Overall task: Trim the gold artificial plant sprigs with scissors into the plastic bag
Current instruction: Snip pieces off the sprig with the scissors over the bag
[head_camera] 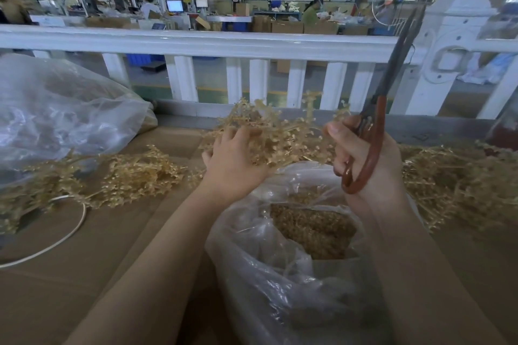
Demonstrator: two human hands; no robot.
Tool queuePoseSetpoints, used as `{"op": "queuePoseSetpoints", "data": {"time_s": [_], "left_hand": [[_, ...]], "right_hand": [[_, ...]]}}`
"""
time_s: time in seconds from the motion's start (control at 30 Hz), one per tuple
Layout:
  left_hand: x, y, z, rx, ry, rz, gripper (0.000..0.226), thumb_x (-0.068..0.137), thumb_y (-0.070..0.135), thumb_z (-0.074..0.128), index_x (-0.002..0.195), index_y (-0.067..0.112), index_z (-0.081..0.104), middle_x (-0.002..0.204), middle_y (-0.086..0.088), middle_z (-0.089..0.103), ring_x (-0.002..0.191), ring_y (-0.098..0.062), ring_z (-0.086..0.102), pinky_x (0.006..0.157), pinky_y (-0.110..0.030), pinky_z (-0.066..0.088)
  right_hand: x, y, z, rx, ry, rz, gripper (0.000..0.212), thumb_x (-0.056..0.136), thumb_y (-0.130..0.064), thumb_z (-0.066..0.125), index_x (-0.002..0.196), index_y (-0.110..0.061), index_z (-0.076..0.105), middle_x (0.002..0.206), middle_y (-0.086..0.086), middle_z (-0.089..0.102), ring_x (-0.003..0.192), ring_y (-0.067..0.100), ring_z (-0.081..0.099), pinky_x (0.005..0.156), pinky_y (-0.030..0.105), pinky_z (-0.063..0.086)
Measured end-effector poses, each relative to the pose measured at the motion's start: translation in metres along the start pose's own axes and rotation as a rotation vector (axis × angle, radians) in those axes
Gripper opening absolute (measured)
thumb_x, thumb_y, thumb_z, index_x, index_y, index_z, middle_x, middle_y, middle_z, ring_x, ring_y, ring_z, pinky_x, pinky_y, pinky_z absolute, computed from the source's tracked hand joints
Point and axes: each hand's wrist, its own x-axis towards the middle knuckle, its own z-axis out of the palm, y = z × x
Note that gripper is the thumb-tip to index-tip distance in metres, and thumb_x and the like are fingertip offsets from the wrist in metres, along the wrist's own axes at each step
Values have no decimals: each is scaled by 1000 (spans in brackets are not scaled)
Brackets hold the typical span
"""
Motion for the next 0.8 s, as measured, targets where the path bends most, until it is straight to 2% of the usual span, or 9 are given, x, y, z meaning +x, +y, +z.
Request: {"op": "queuePoseSetpoints", "data": {"time_s": [0.07, 0.13, 0.2, 0.3, 0.4, 0.5, 0.6, 0.7, 0.8], "left_hand": [[2, 3, -9, -409, -56, -23, 41, 78, 31, 58, 119, 26, 56, 116, 2, 56, 103, -14, 57, 95, -42, 47], [3, 8, -21, -935, -212, -78, 49, 79, 35, 52, 121, 11, 61, 105, -6, 63, 87, -15, 61, 77, -34, 50], [4, 10, -29, -1199, -392, -64, 72, 79, 55, 64, 130, 6, 56, 112, -12, 68, 98, -22, 65, 82, -34, 52], [-3, 18, -31, -1029, -509, -36, 114, 46, 79, 79, 132, 8, 57, 123, -13, 69, 113, -26, 66, 92, -32, 54], [-6, 24, -22, -934, -482, -66, 67, 50, 49, 91, 105, 15, 72, 105, -9, 75, 98, -21, 72, 87, -30, 54], [-9, 27, -11, -1043, -464, -155, 27, 57, 27, 85, 82, 21, 78, 84, 0, 75, 79, -12, 69, 74, -24, 52], [-10, 27, -6, -1136, -416, -184, 14, 60, 21, 82, 73, 19, 78, 75, -1, 73, 68, -9, 67, 65, -20, 52], [-9, 24, -6, -1223, -360, -236, 18, 68, 24, 79, 83, 16, 77, 81, -1, 75, 69, -9, 66, 72, -22, 55], [-10, 25, -3, -1294, -310, -258, 19, 70, 25, 78, 84, 13, 76, 81, -3, 75, 72, -11, 70, 69, -22, 58]], "right_hand": [[1, 0, 0, -5, -1, 1, 14, 84, -4, 74, 85, -16, 65, 86, 8, 65, 45, 8, 43, 41, 19, 33], [0, 0, 1, -15, -6, 7, 14, 83, -5, 74, 86, -16, 65, 85, 6, 64, 46, 9, 42, 41, 18, 33], [-1, 0, 2, -37, -15, 7, 15, 81, -7, 75, 86, -15, 64, 74, 1, 61, 47, 11, 40, 42, 18, 33], [-3, 1, 7, -77, -13, -7, 18, 82, -3, 75, 85, -14, 62, 54, -7, 53, 45, 10, 43, 42, 16, 33], [-3, 2, 13, -145, -27, -14, 20, 81, -1, 77, 84, -12, 60, 59, -9, 60, 43, -1, 54, 45, 9, 41], [-4, 6, 15, -223, -62, -11, 21, 80, -3, 79, 82, -13, 61, 56, -11, 60, 42, -2, 53, 44, 8, 40], [-4, 8, 15, -296, -87, -31, 19, 79, -12, 81, 81, -15, 63, 50, -14, 57, 43, -2, 54, 47, 8, 40], [-4, 9, 13, -368, -94, -6, 27, 70, -31, 84, 81, -16, 64, 51, -14, 56, 45, -1, 54, 48, 10, 40], [-2, 14, 11, -454, -102, 3, 20, 76, -24, 86, 77, -23, 66, 58, -12, 62, 52, 0, 58, 58, 17, 44]]}}
